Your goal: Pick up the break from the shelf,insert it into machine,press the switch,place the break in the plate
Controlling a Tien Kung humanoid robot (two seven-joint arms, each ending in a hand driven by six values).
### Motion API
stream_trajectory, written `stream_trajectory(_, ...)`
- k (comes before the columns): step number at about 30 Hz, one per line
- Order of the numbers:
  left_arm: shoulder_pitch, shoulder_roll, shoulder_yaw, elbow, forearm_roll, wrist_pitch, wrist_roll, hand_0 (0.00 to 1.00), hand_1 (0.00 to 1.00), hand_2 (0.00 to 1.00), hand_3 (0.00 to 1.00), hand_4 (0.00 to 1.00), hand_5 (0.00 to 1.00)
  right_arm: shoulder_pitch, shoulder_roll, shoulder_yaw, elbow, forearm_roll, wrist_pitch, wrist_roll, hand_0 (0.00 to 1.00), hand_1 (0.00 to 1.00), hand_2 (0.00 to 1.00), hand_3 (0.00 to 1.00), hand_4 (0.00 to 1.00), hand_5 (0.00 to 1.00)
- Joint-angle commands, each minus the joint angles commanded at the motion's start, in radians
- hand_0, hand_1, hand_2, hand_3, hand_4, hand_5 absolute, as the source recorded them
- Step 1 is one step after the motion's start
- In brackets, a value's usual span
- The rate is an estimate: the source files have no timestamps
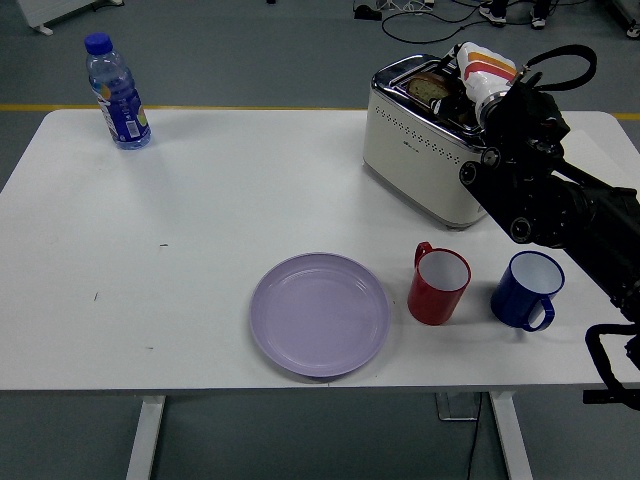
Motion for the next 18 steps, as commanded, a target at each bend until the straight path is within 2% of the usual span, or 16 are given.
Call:
stream_trajectory(1,0.0,0.0,0.003,0.0,-0.003,0.0,-0.001,0.647,0.64,0.703,0.798,0.615,0.998,-0.001,0.0,0.0,-0.001,-0.009,0.002,-0.001,0.45,0.543,0.556,0.66,0.758,0.162)
stream_trajectory(2,0.0,0.0,0.004,0.0,-0.005,0.001,-0.001,0.648,0.636,0.702,0.798,0.613,0.998,-0.001,0.0,0.0,-0.001,-0.013,0.003,-0.002,0.399,0.494,0.524,0.636,0.747,0.158)
stream_trajectory(7,-0.002,0.0,0.005,0.0,-0.002,0.0,-0.002,0.648,0.636,0.702,0.798,0.613,0.998,-0.003,0.0,-0.008,-0.003,-0.001,0.002,0.007,0.399,0.494,0.524,0.636,0.747,0.158)
stream_trajectory(8,-0.003,0.0,0.004,0.0,0.0,0.0,-0.002,0.645,0.633,0.699,0.797,0.612,0.998,-0.004,0.0,-0.011,-0.003,0.003,0.001,0.011,0.334,0.434,0.457,0.571,0.723,0.143)
stream_trajectory(13,-0.004,0.0,0.001,0.0,0.004,0.0,-0.002,0.645,0.633,0.699,0.797,0.612,0.998,-0.007,0.0,-0.023,0.001,0.024,-0.006,0.031,0.334,0.434,0.457,0.571,0.723,0.143)
stream_trajectory(14,-0.004,0.0,0.001,0.0,0.004,0.0,-0.002,0.646,0.631,0.698,0.794,0.612,0.998,-0.007,0.0,-0.025,0.001,0.027,-0.007,0.034,0.287,0.389,0.426,0.53,0.694,0.121)
stream_trajectory(18,-0.005,-0.001,-0.002,0.0,0.008,0.0,-0.001,0.646,0.631,0.698,0.794,0.612,0.998,-0.006,0.0,-0.035,-0.001,0.035,-0.031,0.046,0.287,0.389,0.426,0.53,0.694,0.121)
